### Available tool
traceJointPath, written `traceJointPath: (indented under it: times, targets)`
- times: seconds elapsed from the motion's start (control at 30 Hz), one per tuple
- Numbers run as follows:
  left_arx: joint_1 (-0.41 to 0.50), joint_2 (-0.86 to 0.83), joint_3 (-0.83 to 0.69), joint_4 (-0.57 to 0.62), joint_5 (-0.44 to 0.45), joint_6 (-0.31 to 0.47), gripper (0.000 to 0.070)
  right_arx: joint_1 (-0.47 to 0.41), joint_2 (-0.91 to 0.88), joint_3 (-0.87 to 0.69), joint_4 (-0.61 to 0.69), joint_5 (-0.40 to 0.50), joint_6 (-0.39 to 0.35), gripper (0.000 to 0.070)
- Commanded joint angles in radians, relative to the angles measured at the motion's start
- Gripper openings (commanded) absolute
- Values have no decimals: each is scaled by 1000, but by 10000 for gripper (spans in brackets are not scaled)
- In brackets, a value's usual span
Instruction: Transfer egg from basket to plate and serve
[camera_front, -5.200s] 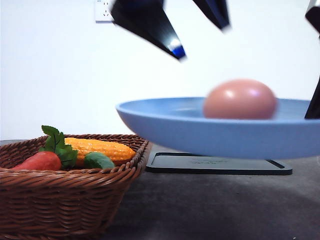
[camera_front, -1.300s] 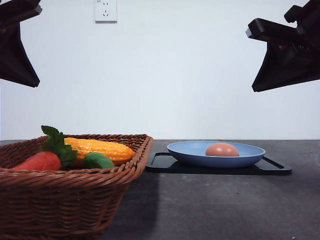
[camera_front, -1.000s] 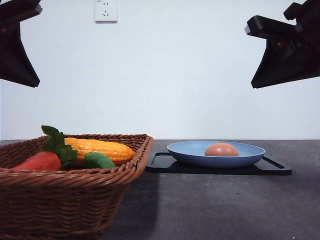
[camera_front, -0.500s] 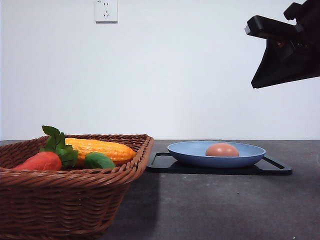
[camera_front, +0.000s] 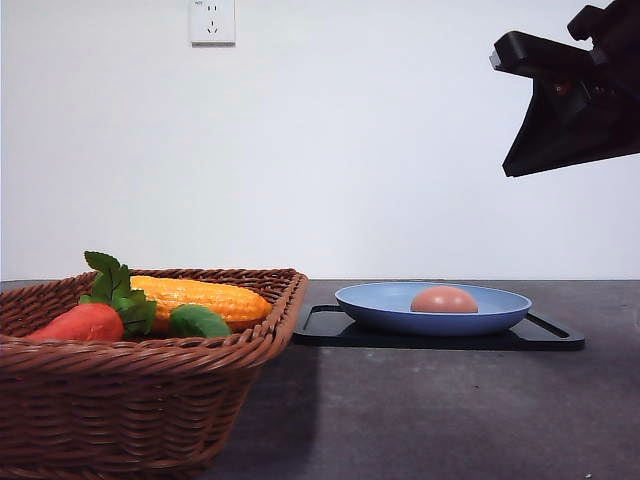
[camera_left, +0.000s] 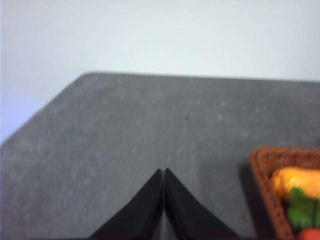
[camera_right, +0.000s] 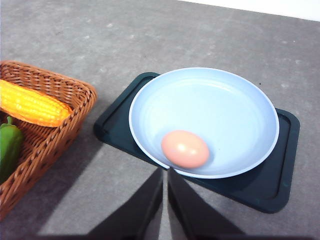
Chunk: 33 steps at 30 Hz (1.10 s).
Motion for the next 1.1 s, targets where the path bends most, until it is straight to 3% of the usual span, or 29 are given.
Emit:
traceJointPath:
  times: [0.0, 0.27, 1.07]
  targets:
    - [7, -1, -32, 23, 7, -29, 0, 7, 3, 9, 10, 4, 12, 0]
    - [28, -1, -151, 108, 77, -58, 0, 7, 3, 9, 11, 4, 12, 0]
    - [67, 0, -172, 123, 78, -72, 0, 7, 3, 9, 11, 4, 12, 0]
